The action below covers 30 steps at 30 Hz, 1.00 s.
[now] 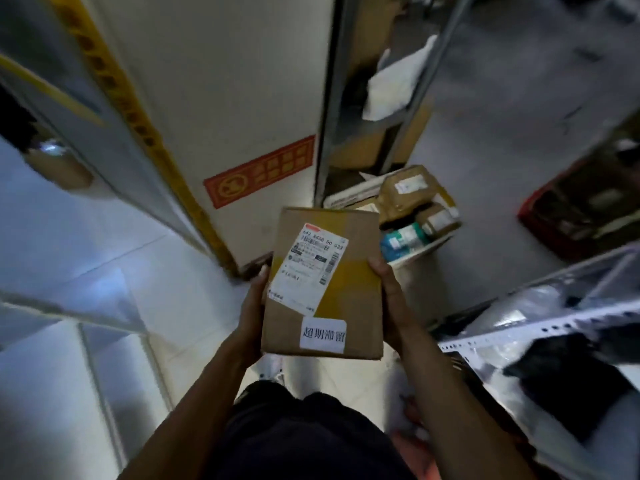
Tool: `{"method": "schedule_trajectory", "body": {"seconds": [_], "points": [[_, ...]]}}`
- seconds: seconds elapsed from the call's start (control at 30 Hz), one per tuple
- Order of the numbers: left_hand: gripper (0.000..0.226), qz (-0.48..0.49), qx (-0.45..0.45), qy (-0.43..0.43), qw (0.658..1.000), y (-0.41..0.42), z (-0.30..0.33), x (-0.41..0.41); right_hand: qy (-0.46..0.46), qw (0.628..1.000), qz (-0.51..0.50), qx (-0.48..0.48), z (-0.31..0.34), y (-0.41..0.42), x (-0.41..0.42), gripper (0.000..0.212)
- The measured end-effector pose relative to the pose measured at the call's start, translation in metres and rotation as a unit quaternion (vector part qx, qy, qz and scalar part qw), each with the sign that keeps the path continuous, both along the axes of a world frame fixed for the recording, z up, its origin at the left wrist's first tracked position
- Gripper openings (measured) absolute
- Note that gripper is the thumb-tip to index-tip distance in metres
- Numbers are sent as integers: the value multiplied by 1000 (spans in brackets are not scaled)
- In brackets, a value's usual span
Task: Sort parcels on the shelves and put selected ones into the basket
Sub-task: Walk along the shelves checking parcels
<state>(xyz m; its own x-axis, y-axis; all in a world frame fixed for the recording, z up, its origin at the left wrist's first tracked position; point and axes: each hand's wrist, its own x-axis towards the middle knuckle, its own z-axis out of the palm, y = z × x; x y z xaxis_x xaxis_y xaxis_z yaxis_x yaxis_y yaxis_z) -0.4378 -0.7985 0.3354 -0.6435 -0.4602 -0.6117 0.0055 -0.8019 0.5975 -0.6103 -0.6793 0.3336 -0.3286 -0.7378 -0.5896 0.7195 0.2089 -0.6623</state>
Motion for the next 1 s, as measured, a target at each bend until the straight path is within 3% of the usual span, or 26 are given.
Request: {"method": "schedule_trajectory", "body": {"seconds": [0.13, 0.27, 0.5, 0.6, 0.63, 0.7, 0.77, 0.87, 0.93, 1.0], "points": [[57, -112, -9, 1, 994, -34, 5, -48, 15, 994, -105, 29, 9, 0, -22, 41], [63, -197, 6, 7, 980, -51, 5, -91, 10, 980, -197, 17, 3, 7, -33, 37], [65, -314, 7, 24, 949, -57, 6, -179, -45, 947, -319, 13, -30, 15, -79, 63], [74, -350, 9, 28, 936, -68, -12, -229, -52, 936, -348, 27, -60, 14, -115, 95], [65, -363, 15, 24, 931, -75, -23, -248, -53, 936, -347, 28, -64, 11, -129, 105], [34, -369, -21, 22, 929, -95, -45, -281, -69, 938, -340, 17, -72, 1, -156, 106], [54, -381, -34, 1, 924, -109, -64, -307, -104, 935, -339, 6, -77, -9, -180, 106], [38, -366, -9, -55, 929, -125, -71, -348, -136, 930, -342, 26, -87, -24, -214, 121], [46, -375, 2, -86, 923, -138, -79, -371, -145, 930, -338, 18, -93, -37, -236, 119], [39, -381, -10, -102, 919, -151, -84, -396, -166, 927, -335, 26, -102, -49, -258, 114]]}}
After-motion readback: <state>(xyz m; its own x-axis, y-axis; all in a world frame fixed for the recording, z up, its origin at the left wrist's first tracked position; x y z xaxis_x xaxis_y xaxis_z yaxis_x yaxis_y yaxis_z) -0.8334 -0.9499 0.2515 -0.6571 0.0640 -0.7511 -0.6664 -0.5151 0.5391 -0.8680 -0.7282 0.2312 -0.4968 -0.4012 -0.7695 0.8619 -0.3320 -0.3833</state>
